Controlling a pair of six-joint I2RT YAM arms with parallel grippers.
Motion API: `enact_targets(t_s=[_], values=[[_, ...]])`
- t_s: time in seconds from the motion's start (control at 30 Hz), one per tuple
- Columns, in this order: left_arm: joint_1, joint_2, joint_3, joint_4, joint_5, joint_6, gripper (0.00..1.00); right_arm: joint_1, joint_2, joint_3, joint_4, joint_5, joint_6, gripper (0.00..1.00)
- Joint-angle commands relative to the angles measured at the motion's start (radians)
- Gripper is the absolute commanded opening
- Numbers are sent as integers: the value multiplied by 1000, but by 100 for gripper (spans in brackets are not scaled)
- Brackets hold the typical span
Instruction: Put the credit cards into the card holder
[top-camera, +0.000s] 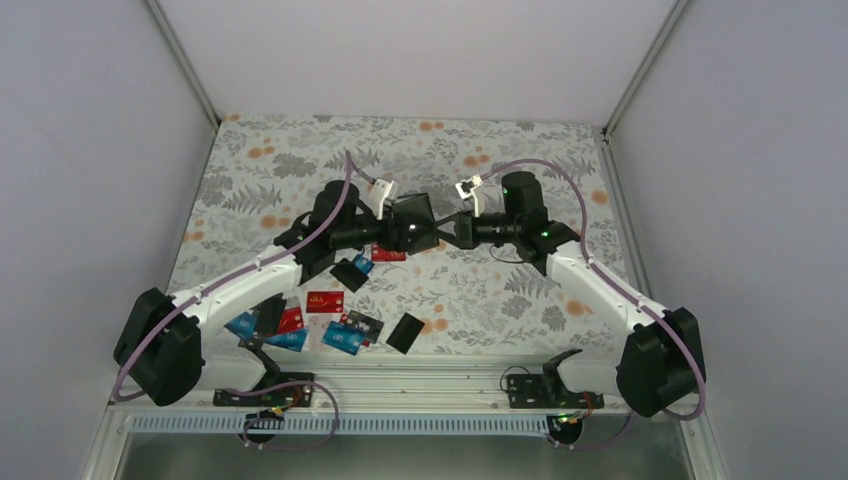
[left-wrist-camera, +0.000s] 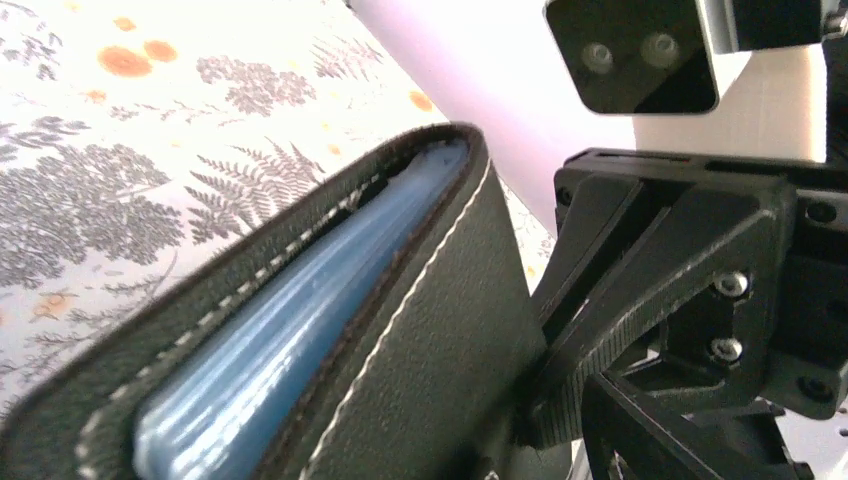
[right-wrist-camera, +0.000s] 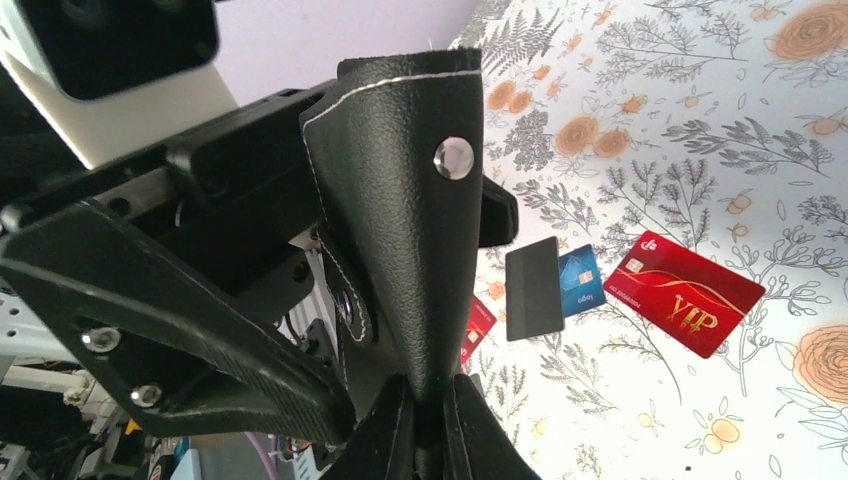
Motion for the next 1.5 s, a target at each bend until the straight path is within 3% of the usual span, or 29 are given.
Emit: enact_targets(t_s=[0.0, 0.43, 0.6, 0.67, 0.8, 0.97, 1.0, 1.1, 1.13, 1.2, 1.27, 1.47], values=[[7, -16, 46, -48, -64, 26, 75, 14, 16, 47, 21, 19, 14, 4], [113, -59, -26, 61, 163, 37, 76, 60, 35, 54, 32, 22, 13, 4], [127, -65, -31, 64, 143, 30, 73, 64, 28, 65, 31, 32, 7, 4], [130, -76, -36, 73, 145, 26, 63, 63, 31, 71, 31, 41, 12, 4], [130, -77, -43, 91, 165, 28, 32, 64, 43, 74, 46, 52, 32, 4], [130, -92, -60, 99, 164, 33, 9, 64, 68, 98, 49, 58, 44, 7], [130, -94, -58, 96, 161, 33, 5, 63, 73, 105, 40, 57, 37, 11], [130, -93, -29, 53, 160, 43, 3, 63, 83, 134, -27, 110, -25, 66], [134, -94, -14, 34, 167, 48, 2, 62, 78, 137, -45, 141, -48, 79], [141, -90, 15, -1, 229, 55, 2, 57, 64, 120, -46, 153, -85, 94], [159, -85, 45, -39, 292, 59, 2, 50, 49, 99, -26, 96, -118, 96], [187, -69, 135, -118, 517, 79, 3, 47, -7, 39, 50, -126, -159, 86]])
